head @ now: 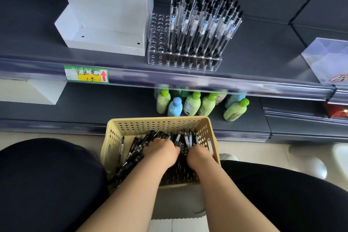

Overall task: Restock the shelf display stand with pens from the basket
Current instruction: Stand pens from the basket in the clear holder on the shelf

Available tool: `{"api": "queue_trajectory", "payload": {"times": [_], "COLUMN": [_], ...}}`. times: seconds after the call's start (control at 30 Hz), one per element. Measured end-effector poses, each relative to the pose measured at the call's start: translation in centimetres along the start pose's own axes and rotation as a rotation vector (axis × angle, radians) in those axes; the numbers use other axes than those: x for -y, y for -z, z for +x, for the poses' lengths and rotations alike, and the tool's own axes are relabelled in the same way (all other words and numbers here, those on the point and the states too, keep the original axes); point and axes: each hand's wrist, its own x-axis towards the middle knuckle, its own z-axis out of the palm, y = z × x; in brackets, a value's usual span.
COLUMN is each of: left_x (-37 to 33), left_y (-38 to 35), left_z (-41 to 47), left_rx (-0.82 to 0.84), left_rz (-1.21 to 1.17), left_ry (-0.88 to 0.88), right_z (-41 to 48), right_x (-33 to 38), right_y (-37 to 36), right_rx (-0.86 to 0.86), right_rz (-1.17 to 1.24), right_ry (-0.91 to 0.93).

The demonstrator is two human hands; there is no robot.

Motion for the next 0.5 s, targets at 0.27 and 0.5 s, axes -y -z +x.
{"api": "queue_trajectory", "payload": {"times": [0.27,0.5], "left_x": [2.3,4.0], "left_y": [0.4,0.6], "left_z": [-0.3,-1.8], "left_rx": [0.011,0.002], "left_rz": [-0.361,-0.451], "left_ry": [0.039,-0.091], "right_z": [-0.8,-0.3], "right_x": [-0.4,-1.4], "right_y": [0.1,-1.0], "right_rx": [-0.054,-0.143], "right_rz": [0.147,0.288], "right_ry": [-0.005,0.038]}}
